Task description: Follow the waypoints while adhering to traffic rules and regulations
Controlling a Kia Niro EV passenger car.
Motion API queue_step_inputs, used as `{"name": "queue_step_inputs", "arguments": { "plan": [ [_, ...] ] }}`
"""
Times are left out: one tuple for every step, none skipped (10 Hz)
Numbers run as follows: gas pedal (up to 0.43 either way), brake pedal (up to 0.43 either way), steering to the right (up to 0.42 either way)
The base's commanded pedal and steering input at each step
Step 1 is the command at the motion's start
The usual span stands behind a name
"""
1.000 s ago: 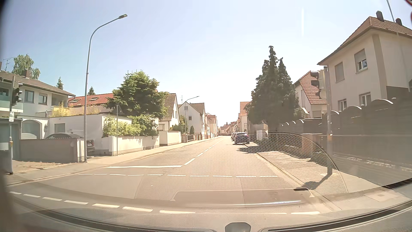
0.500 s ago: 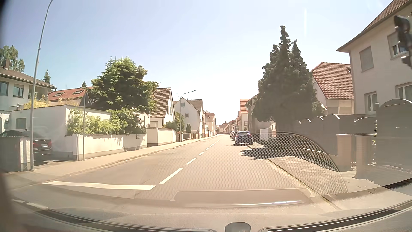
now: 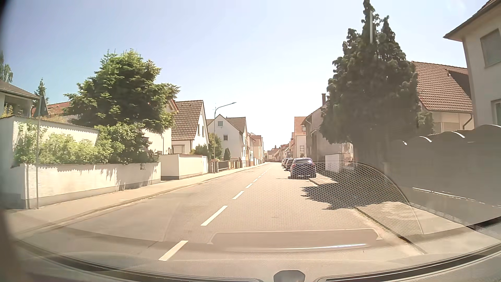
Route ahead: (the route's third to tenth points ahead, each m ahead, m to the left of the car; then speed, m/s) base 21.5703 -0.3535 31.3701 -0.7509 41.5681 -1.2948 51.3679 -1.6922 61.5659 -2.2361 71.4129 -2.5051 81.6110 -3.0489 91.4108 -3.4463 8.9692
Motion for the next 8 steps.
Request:
{"name": "queue_step_inputs", "arguments": {
  "plan": [
    [0.000,0.024,-0.006],
    [0.008,0.024,-0.006],
    [0.008,0.024,-0.006],
    [0.020,0.024,-0.006],
    [0.028,0.024,-0.005],
    [0.028,0.030,-0.004],
    [0.028,0.024,-0.004],
    [0.028,0.024,-0.003]
  ]
}}
